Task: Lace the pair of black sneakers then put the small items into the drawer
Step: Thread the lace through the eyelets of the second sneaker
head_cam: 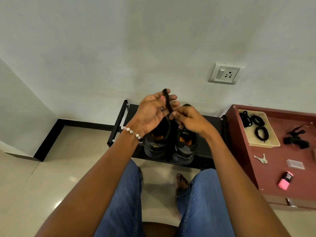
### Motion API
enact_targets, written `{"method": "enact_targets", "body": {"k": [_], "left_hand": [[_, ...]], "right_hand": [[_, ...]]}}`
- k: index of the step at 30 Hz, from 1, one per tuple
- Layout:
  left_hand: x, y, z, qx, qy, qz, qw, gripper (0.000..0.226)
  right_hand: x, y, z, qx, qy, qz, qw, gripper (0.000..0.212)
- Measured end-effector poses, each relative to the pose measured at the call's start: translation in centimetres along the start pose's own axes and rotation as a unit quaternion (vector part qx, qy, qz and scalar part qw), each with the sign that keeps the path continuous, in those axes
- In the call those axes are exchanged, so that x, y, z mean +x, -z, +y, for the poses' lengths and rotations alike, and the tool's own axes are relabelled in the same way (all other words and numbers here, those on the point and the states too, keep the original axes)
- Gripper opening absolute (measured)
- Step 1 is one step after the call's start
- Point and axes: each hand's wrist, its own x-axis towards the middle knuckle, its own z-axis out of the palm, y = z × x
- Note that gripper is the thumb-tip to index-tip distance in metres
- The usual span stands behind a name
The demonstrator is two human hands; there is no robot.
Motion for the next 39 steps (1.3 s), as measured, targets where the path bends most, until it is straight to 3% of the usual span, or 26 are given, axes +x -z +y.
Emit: {"method": "enact_targets", "body": {"k": [3,5,8,10,14,19,21,23,25,27,33,36,39], "left_hand": [[0.8,0.4,-0.4,0.173,0.000,0.055,0.983,0.031],[0.8,1.0,-0.9,0.309,0.007,0.039,0.950,0.033],[0.2,1.4,-1.5,0.348,0.040,-0.033,0.936,0.034],[-0.5,0.9,-1.5,0.311,0.058,-0.076,0.946,0.033],[-0.7,0.3,-1.4,0.128,0.036,-0.104,0.986,0.033],[0.1,0.5,-0.3,-0.054,-0.014,-0.027,0.998,0.034],[0.7,0.6,-0.2,0.020,-0.023,0.035,0.999,0.031],[1.0,0.8,-0.5,0.195,-0.013,0.050,0.979,0.034],[0.9,1.4,-1.1,0.318,0.009,0.015,0.948,0.037],[0.4,1.7,-1.6,0.335,0.031,-0.033,0.941,0.035],[-0.6,1.1,-1.7,0.174,0.034,-0.114,0.978,0.034],[-0.3,0.8,-1.3,0.046,0.014,-0.088,0.995,0.036],[0.0,0.9,-0.8,-0.048,-0.008,-0.055,0.997,0.035]], "right_hand": [[-1.2,-0.4,-0.8,-0.082,0.030,-0.070,0.994,0.022],[-1.1,0.5,-1.7,-0.107,0.039,-0.040,0.993,0.021],[-0.5,2.5,-3.0,-0.094,0.062,0.056,0.992,0.015],[0.2,3.5,-3.2,-0.056,0.066,0.107,0.991,0.016],[1.4,2.7,-1.1,-0.016,0.011,0.152,0.988,0.025],[-0.8,-0.3,0.3,-0.052,-0.002,0.025,0.998,0.026],[-1.6,-0.9,-0.3,-0.111,0.020,-0.034,0.993,0.020],[-1.7,-0.6,-1.2,-0.154,0.032,-0.044,0.987,0.020],[-1.4,0.4,-2.2,-0.155,0.044,-0.004,0.987,0.017],[-0.9,2.0,-3.1,-0.147,0.064,0.052,0.986,0.011],[0.9,3.4,-2.1,-0.032,0.027,0.162,0.986,0.018],[0.6,1.8,-0.1,-0.031,-0.005,0.138,0.990,0.029],[-0.7,0.0,0.3,-0.071,-0.006,0.069,0.995,0.025]]}}
